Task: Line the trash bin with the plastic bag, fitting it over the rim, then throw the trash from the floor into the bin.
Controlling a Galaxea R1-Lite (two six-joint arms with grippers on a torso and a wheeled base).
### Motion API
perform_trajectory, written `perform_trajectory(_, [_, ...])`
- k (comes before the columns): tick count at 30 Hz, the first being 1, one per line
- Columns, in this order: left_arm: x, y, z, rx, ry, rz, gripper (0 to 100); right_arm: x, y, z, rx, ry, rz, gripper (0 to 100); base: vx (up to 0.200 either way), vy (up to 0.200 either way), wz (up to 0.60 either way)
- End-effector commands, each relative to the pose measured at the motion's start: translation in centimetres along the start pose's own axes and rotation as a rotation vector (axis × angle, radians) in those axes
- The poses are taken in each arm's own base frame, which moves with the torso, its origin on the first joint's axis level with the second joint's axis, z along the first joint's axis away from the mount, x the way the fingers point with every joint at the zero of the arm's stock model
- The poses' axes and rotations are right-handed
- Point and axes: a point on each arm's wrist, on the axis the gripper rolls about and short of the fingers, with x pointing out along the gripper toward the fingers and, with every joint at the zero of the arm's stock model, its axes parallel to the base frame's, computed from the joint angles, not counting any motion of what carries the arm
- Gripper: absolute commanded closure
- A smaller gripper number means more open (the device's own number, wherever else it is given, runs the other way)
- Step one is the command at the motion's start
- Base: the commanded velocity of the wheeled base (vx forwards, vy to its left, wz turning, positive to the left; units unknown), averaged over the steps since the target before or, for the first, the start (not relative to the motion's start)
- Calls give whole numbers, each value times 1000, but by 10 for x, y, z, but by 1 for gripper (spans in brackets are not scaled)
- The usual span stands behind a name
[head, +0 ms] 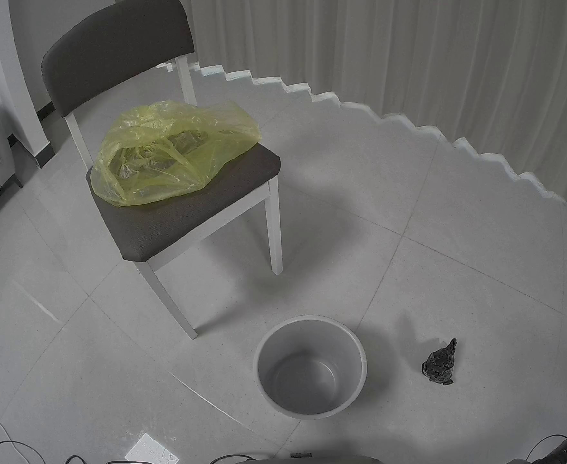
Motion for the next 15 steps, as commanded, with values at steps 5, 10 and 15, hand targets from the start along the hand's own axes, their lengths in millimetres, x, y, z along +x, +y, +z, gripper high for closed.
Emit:
perform_trajectory(5, [152, 20, 31, 55, 380, 19, 100, 126, -5, 55, -82, 261, 46, 0, 0, 0, 0])
perform_trajectory(10, [210, 29, 40, 62, 415, 76, 100, 126, -6, 41, -70, 292, 45, 0, 0, 0, 0])
perform_trajectory(15, [259, 34, 44, 66, 498, 126, 100, 127, -5, 43, -28, 285, 81, 0, 0, 0, 0])
